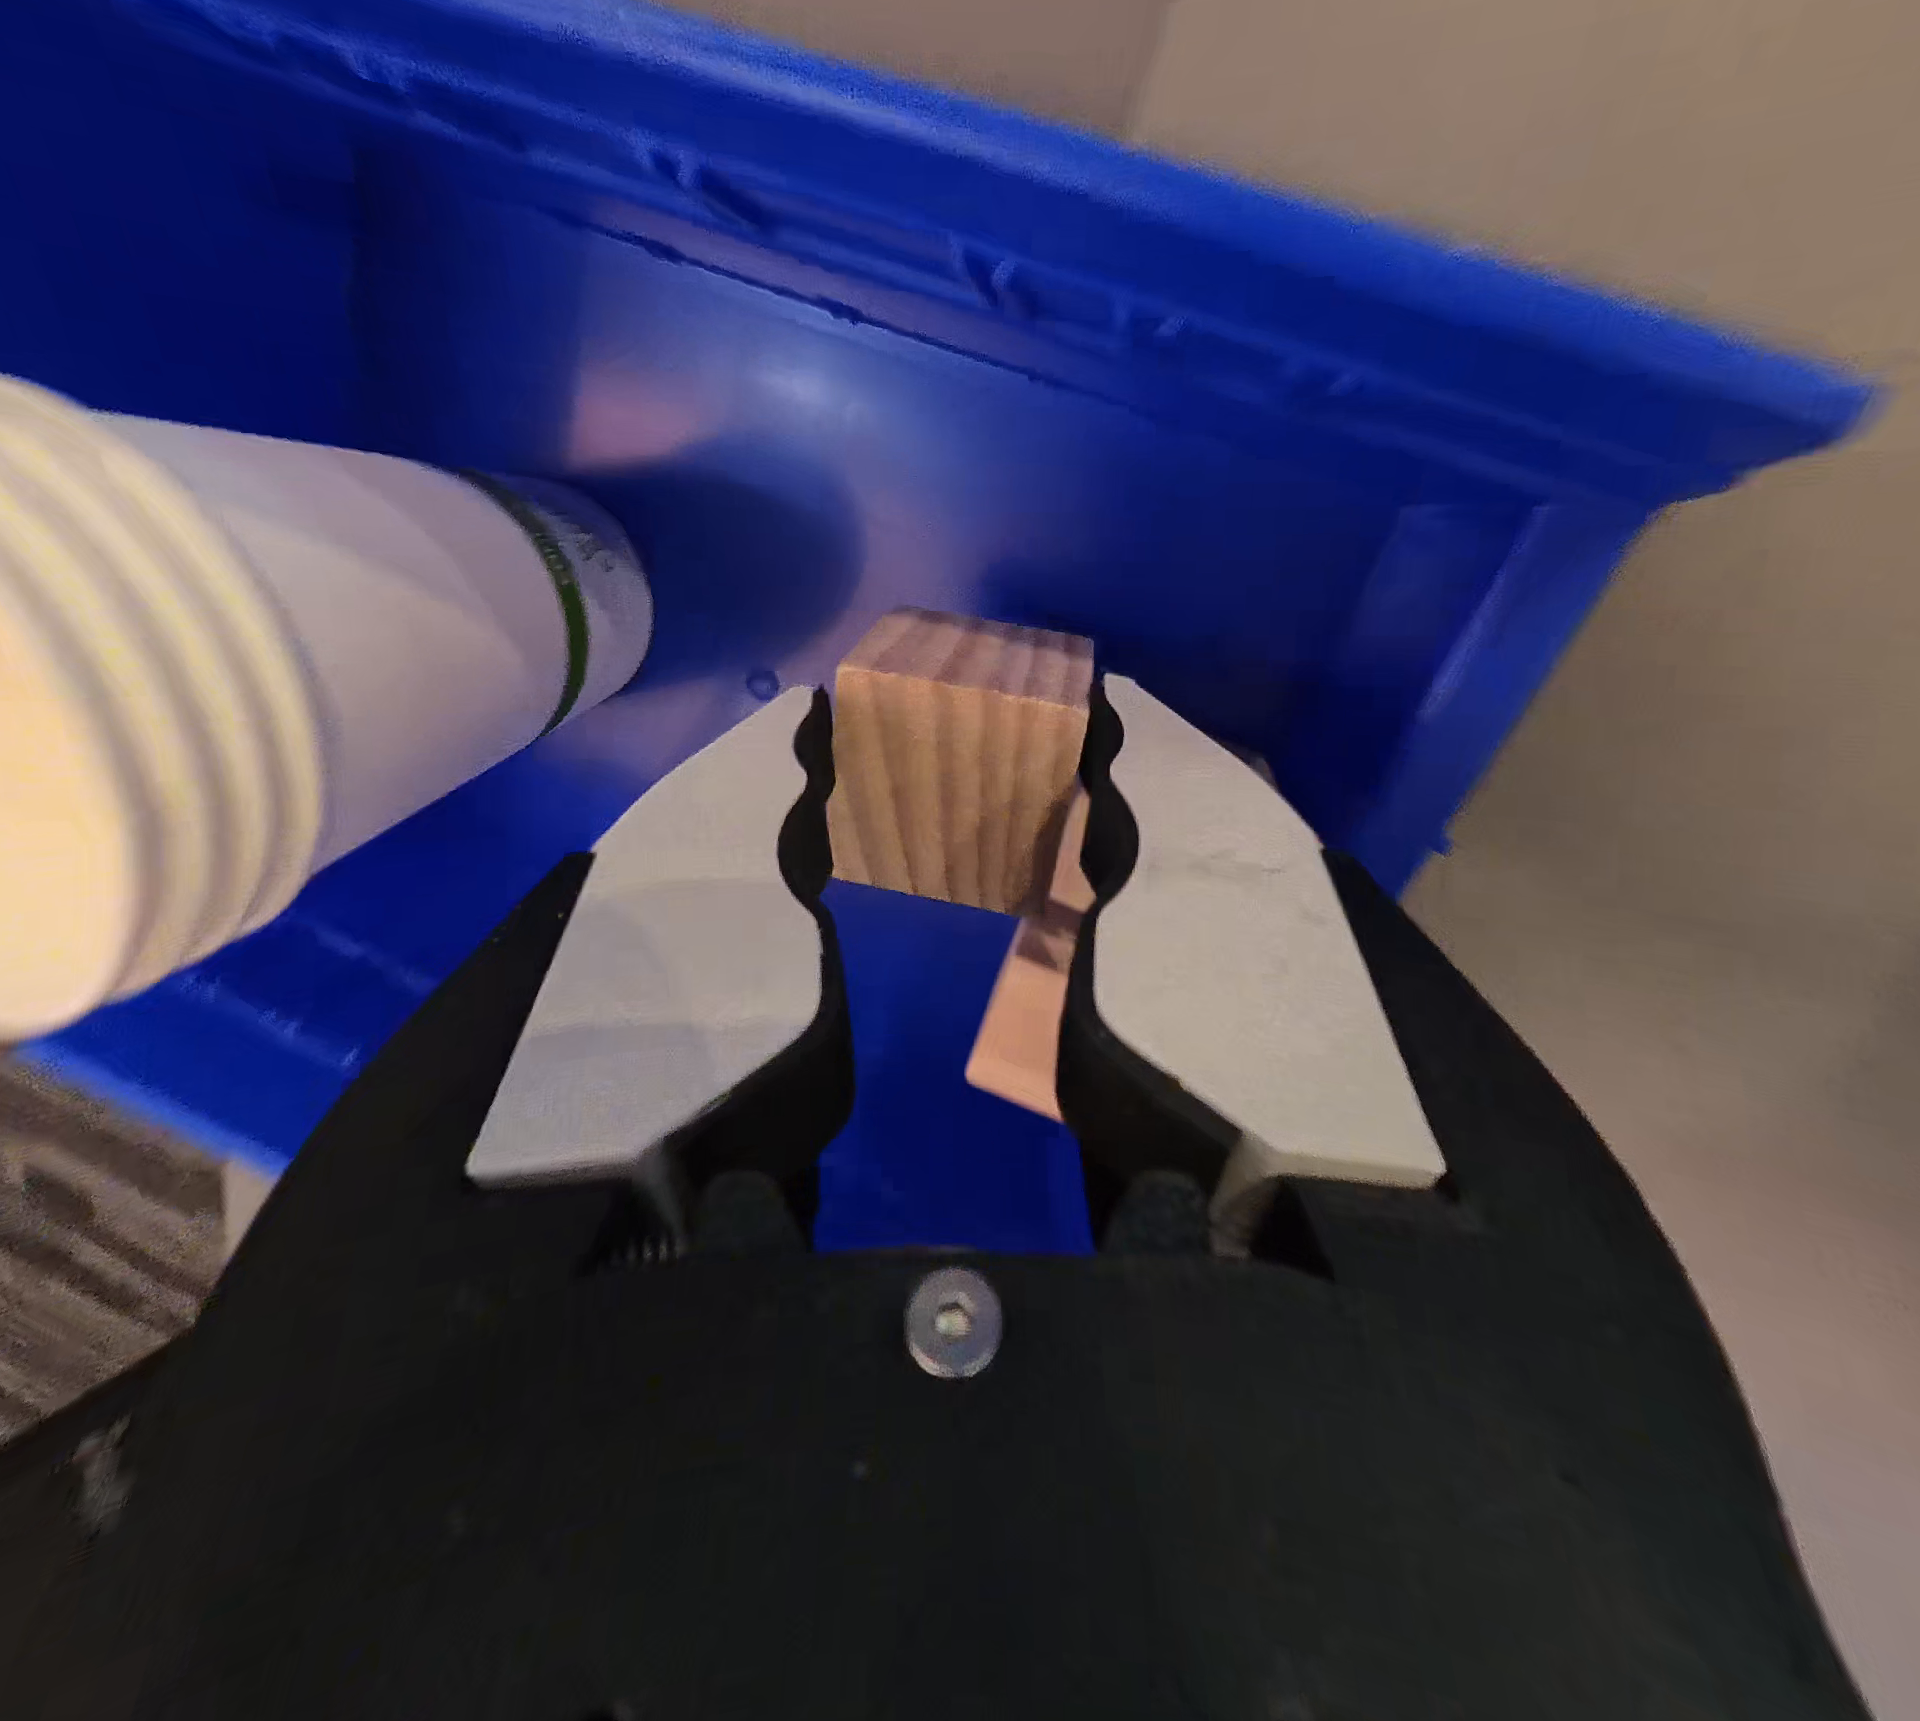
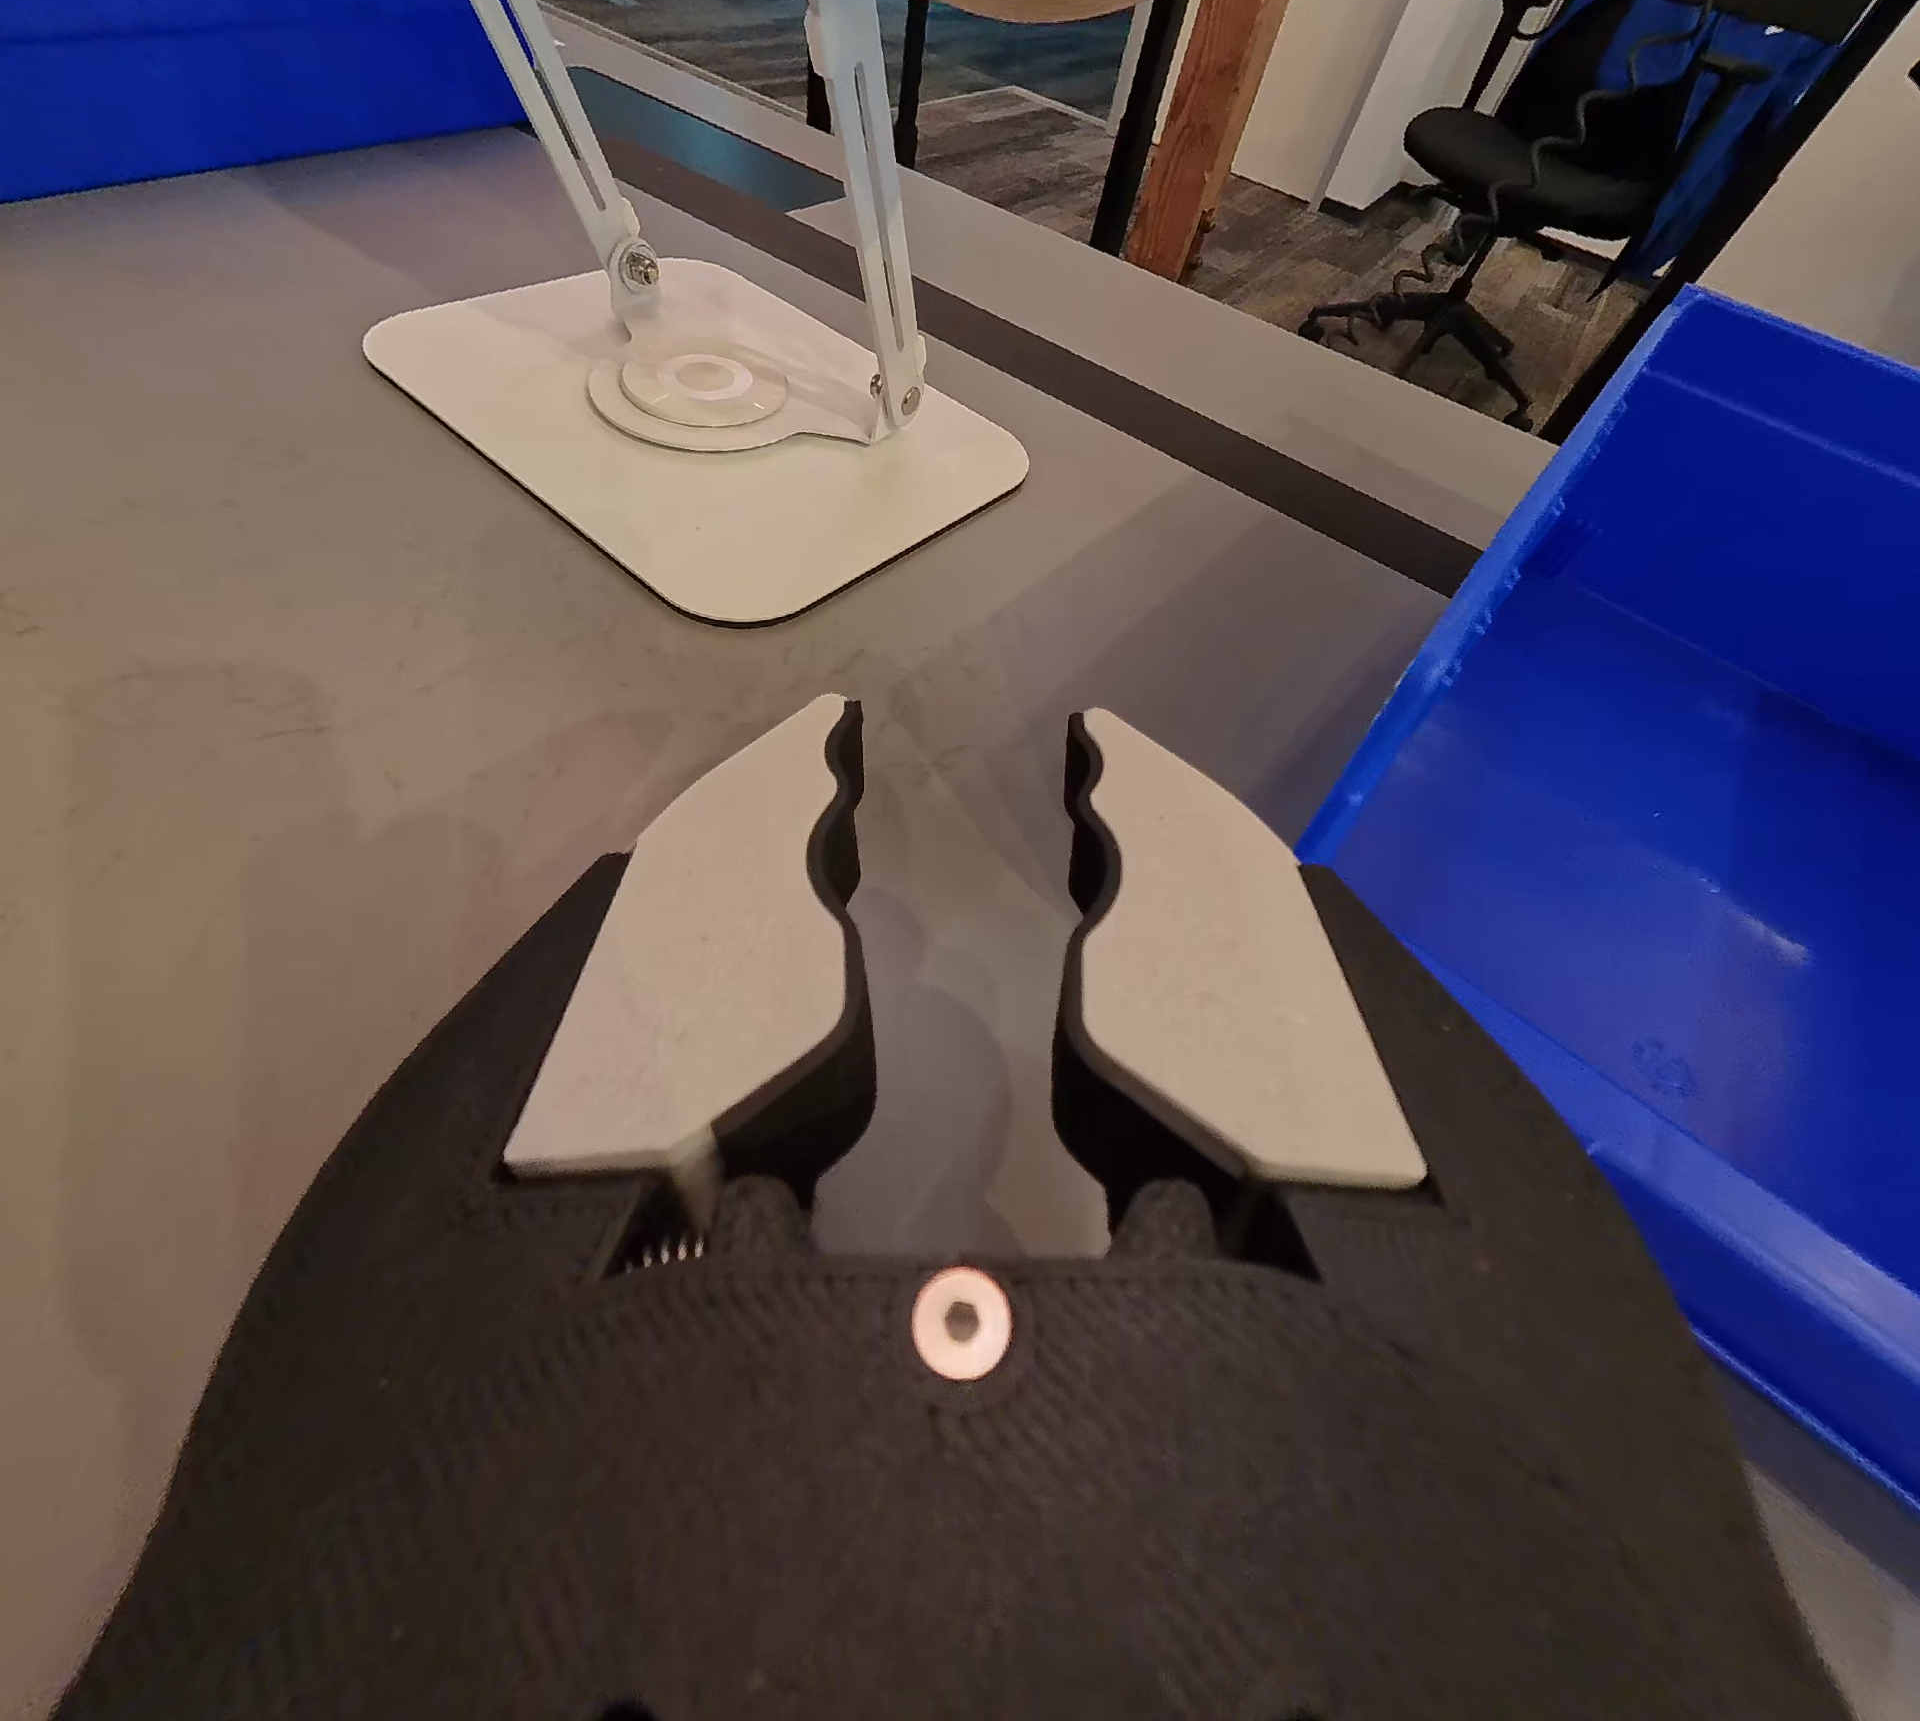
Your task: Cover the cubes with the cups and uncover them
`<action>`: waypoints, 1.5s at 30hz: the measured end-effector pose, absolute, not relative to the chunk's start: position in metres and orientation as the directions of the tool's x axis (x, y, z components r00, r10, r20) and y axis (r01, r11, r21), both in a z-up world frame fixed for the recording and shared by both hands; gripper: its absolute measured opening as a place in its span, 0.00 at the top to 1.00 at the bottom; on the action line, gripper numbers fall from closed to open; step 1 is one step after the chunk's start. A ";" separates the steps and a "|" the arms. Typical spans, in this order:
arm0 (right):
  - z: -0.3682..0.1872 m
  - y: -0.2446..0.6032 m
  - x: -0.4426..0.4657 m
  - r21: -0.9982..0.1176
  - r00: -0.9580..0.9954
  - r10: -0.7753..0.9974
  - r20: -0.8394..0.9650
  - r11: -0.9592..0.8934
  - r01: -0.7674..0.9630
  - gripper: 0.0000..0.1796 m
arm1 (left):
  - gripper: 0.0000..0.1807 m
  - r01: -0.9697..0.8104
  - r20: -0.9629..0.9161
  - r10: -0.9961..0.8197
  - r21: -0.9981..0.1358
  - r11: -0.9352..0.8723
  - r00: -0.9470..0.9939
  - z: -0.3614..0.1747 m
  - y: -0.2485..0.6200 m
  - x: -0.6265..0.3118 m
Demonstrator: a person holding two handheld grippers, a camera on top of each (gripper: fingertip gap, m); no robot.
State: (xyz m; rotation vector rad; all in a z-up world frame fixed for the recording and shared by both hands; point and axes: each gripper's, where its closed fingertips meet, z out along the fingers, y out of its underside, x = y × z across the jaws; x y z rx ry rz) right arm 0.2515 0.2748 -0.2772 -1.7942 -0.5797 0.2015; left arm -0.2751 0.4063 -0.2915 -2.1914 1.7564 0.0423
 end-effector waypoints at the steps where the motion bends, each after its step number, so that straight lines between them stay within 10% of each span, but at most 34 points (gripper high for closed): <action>1: -0.277 0.275 0.251 -0.939 0.862 0.483 0.157 -0.197 0.281 0.79 | 0.75 -0.952 -0.252 -0.936 -0.246 -0.184 0.246 -0.277 0.401 -0.273; 9: -0.277 0.274 0.251 -0.939 0.860 0.485 0.159 -0.193 0.283 0.80 | 0.75 -0.970 -0.369 -0.906 -0.201 -0.138 0.206 -0.213 0.306 -0.195; 24: -0.275 0.274 0.250 -0.943 0.859 0.488 0.153 -0.188 0.275 0.80 | 0.75 -0.948 -0.133 -0.991 -0.310 0.070 -0.030 -0.287 0.194 0.064; 38: -0.276 0.274 0.249 -0.942 0.857 0.494 0.150 -0.192 0.276 0.80 | 0.74 -0.966 -0.122 -0.991 -0.246 0.076 -0.047 -0.333 0.190 0.081; 45: -0.276 0.274 0.252 -0.944 0.861 0.487 0.144 -0.195 0.268 0.80 | 0.56 -0.928 -0.154 -0.987 -0.373 0.012 0.049 -0.280 0.203 0.053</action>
